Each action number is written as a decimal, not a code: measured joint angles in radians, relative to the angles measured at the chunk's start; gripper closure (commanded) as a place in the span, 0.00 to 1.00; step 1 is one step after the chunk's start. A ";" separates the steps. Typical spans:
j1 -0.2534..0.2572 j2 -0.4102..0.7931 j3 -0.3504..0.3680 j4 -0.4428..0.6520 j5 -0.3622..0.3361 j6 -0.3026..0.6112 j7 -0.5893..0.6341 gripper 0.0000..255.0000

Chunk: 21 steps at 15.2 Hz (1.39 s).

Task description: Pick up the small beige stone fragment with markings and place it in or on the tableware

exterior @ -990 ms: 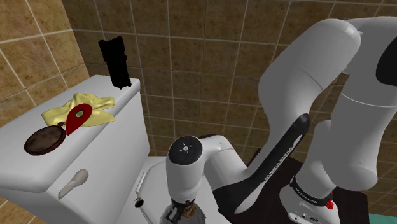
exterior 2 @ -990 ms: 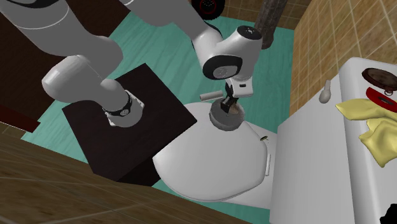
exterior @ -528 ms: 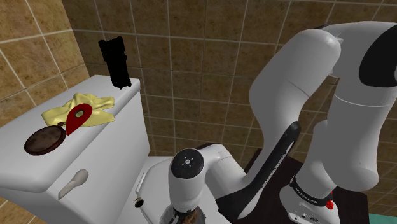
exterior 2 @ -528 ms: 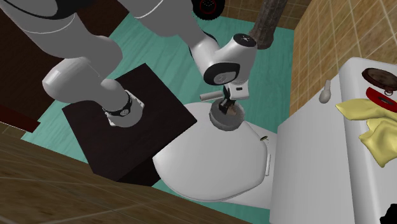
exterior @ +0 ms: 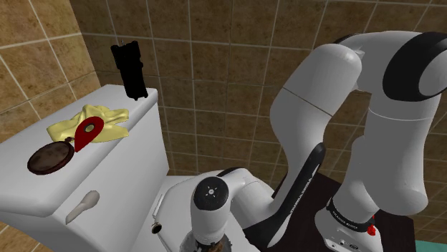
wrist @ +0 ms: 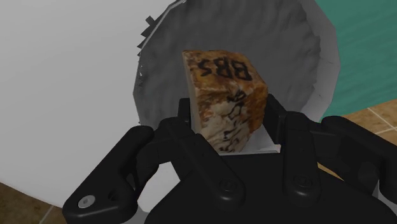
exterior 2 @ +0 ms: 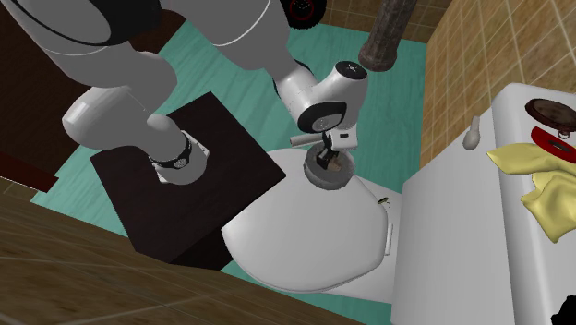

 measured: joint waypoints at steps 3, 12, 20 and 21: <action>0.000 0.001 -0.001 0.000 -0.001 0.001 0.001 1.00; -0.015 -0.038 0.026 -0.008 0.043 -0.023 -0.029 0.00; -0.046 -0.134 0.082 -0.012 0.163 -0.092 -0.114 0.00; -0.046 -0.134 0.082 -0.012 0.163 -0.092 -0.114 0.00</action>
